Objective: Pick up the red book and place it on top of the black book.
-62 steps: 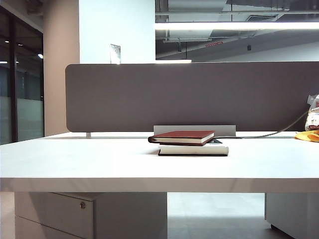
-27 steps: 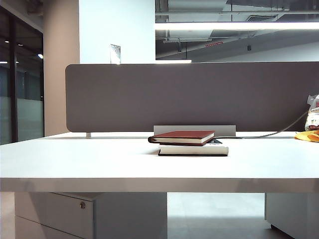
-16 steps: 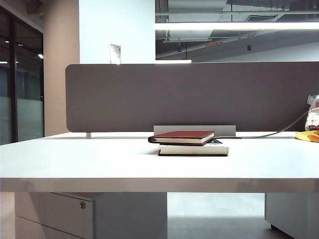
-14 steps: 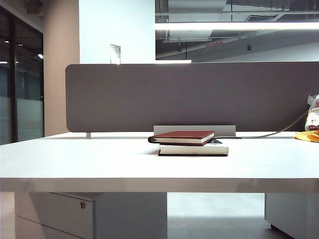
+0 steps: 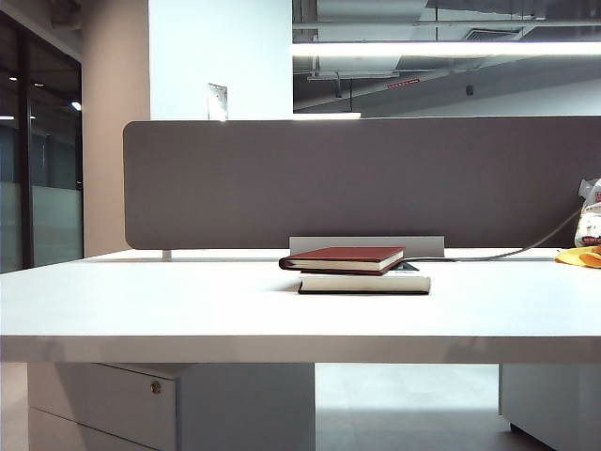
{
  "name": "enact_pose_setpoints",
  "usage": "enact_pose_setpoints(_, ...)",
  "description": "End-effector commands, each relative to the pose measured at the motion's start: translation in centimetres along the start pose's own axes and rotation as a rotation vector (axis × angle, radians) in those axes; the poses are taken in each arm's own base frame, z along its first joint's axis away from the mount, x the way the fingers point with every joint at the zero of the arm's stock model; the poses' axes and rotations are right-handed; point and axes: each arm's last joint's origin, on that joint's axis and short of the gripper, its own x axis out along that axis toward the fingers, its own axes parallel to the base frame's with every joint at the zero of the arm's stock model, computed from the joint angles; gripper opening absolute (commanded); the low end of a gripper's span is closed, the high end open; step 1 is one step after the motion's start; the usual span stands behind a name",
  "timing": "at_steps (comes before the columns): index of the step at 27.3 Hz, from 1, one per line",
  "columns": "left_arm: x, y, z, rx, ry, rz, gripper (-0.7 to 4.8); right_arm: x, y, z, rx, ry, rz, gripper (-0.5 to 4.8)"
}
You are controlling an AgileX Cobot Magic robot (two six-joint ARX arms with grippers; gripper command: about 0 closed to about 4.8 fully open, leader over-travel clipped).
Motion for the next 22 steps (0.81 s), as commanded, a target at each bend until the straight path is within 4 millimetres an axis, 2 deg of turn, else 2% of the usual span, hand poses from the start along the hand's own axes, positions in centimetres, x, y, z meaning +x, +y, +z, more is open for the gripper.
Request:
enact_pose_setpoints(1, 0.1, 0.0, -0.2, 0.003, 0.007, -0.002, -0.05, 0.0, 0.0, 0.0, -0.005, -0.007, 0.002, -0.06)
enact_pose_setpoints(10, 0.1, 0.0, -0.2, 0.003, 0.006, -0.003, -0.05, 0.0, 0.0, 0.0, -0.015, -0.008, -0.001, -0.05)
enact_pose_setpoints(17, 0.1, 0.0, -0.2, 0.003, 0.005, -0.003, -0.05, -0.5, 0.5, 0.4, -0.16, -0.088, 0.026, -0.05)
enact_pose_setpoints(22, 0.1, 0.0, -0.2, 0.003, 0.005, -0.003, -0.05, -0.5, 1.1, 0.7, -0.347, -0.139, 0.081, -0.05)
